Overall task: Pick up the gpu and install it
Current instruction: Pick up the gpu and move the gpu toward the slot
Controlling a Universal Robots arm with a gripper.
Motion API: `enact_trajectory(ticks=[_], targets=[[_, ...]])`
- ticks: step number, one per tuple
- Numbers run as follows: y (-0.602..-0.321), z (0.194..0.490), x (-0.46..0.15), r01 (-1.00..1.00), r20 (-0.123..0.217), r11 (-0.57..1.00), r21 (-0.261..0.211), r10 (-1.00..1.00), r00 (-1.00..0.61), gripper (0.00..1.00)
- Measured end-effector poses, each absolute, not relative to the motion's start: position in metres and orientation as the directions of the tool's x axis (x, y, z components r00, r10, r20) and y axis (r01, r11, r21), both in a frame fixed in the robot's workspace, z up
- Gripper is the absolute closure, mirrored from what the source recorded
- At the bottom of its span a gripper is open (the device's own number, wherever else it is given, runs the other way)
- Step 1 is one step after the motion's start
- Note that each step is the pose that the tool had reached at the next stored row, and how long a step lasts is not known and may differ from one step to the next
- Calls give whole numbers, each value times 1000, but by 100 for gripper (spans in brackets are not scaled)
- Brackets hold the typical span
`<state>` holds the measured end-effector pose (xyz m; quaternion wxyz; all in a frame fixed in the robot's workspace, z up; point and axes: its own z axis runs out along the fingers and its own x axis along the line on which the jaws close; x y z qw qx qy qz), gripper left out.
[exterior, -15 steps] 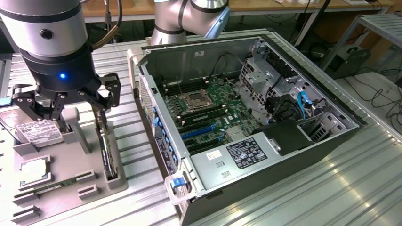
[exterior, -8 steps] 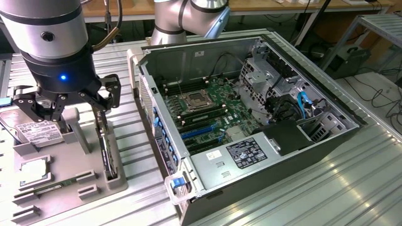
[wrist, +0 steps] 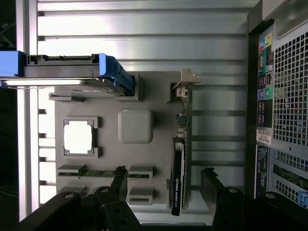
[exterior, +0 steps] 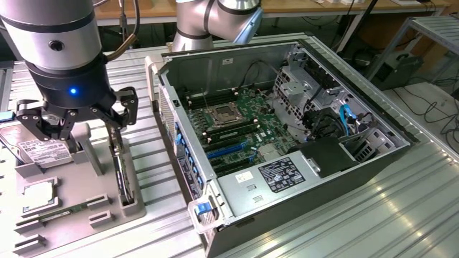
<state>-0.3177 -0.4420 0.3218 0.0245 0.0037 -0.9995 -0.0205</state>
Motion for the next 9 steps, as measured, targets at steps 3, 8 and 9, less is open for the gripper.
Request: enact_trajectory(ticks=[3, 8, 9], targets=[[-442, 320, -318, -6, 52, 999, 41, -8, -999, 28], [-442, 317, -318, -6, 59, 999, 41, -8, -998, 28], [-442, 315, -318, -6, 62, 999, 41, -8, -998, 28]])
